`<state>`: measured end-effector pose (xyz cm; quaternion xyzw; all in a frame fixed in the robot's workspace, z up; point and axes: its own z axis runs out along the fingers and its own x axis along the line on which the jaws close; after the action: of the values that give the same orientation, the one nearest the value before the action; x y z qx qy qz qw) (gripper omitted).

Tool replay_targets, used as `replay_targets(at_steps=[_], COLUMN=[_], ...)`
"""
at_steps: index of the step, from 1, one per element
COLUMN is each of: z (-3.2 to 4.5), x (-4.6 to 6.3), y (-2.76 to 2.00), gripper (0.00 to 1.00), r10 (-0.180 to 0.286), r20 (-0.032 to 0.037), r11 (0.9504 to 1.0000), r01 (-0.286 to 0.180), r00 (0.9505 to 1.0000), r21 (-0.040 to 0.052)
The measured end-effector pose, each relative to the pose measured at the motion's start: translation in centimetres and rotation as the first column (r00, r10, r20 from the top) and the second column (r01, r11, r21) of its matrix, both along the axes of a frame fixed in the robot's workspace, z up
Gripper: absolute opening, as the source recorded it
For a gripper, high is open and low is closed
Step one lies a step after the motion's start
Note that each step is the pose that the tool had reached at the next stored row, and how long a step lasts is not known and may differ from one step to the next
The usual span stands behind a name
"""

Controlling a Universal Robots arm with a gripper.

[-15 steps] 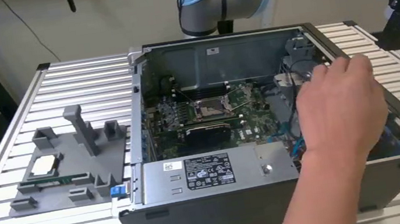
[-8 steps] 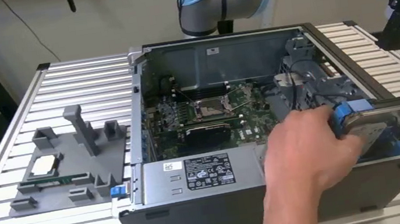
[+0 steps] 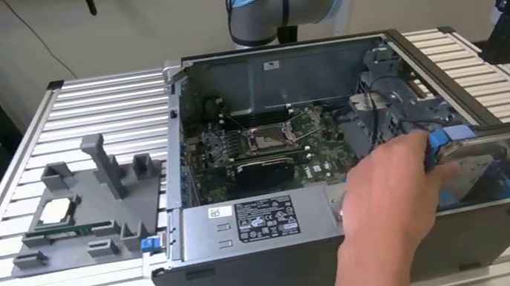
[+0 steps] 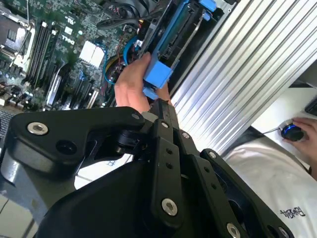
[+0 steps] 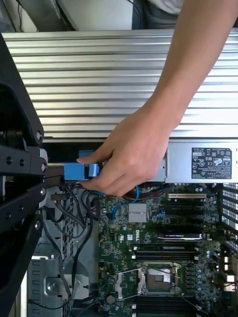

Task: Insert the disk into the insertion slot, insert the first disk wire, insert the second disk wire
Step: 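Insert the second disk wire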

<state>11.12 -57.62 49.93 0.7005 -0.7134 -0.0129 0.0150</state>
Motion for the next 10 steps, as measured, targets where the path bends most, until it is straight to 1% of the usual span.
replay_targets(at_steps=[1,2,3,5,6,8,10], z=[0.00,0.00,0.00,0.00,0.00,0.00,0.00], x=[0.00,0.00,0.00,0.00,0.00,0.00,0.00], y=[0.00,0.00,0.00,0.00,0.00,0.00,0.00], gripper=[0.12,0.18,0.18,0.30,0.30,0.42,0.42], r10=[0.000,0.000,0.000,0.000,0.000,0.000,0.000], r20=[0.0000,0.0000,0.0000,0.0000,0.0000,0.0000,0.0000], r11=[1.0000,1.0000,1.0000,1.0000,1.0000,1.0000,1.0000], r01=[0.000,0.000,0.000,0.000,0.000,0.000,0.000], r00=[1.0000,1.0000,1.0000,1.0000,1.0000,1.0000,1.0000], r21=[0.0000,0.0000,0.0000,-0.0001,-0.0001,0.0000,0.0000])
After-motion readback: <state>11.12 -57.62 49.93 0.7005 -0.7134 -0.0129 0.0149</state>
